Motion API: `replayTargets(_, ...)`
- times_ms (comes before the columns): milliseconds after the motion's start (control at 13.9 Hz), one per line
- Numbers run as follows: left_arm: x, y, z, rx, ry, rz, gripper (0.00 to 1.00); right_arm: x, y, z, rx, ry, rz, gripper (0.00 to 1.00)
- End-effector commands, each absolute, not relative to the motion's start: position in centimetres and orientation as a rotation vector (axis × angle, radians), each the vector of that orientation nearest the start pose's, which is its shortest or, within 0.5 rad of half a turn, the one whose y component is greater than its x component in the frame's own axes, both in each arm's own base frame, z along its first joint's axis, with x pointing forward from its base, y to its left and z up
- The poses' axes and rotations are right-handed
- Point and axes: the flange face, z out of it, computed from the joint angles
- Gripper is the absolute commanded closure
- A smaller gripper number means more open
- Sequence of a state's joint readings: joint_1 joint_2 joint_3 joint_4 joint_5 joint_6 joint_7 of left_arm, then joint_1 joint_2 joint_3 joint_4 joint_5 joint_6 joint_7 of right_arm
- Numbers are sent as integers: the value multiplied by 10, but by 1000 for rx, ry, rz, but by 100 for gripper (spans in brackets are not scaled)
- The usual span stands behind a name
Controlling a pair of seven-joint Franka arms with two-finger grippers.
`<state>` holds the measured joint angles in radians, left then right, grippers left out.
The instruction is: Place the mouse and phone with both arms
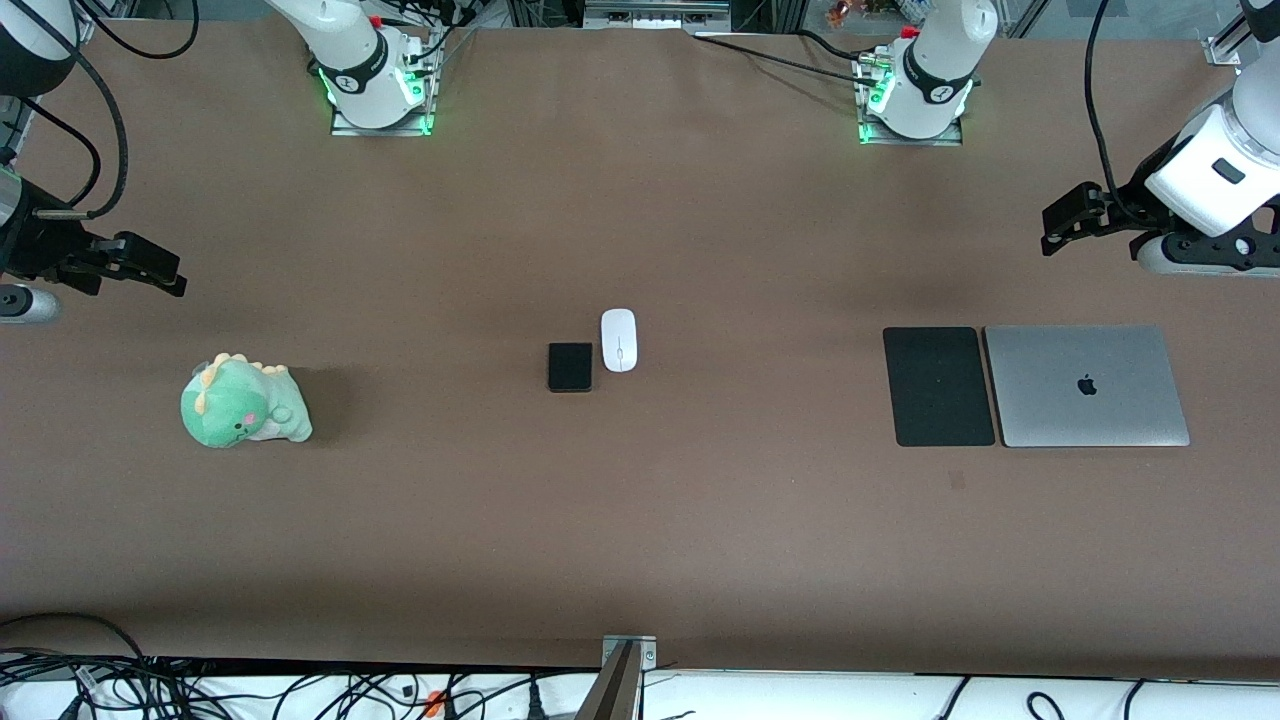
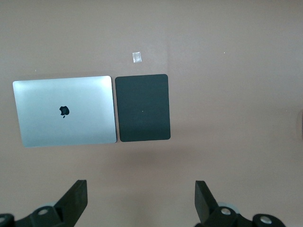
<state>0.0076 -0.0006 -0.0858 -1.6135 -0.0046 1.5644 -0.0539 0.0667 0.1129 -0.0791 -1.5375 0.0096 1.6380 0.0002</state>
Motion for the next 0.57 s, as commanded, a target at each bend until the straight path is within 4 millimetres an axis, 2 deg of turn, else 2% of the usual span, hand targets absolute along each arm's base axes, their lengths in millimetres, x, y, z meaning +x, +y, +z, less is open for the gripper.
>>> replayTargets(0,549,-42,609,-3164,65,89,0,594,-4,588,-3141,27,24,0)
replayTargets(359,549,-42,609,-3166,58,90,0,594,-4,587,-3141,29,26,0)
replayTargets(503,549,-53,607,-3163,75,95,0,594,-4,587,-3141,27,26,0)
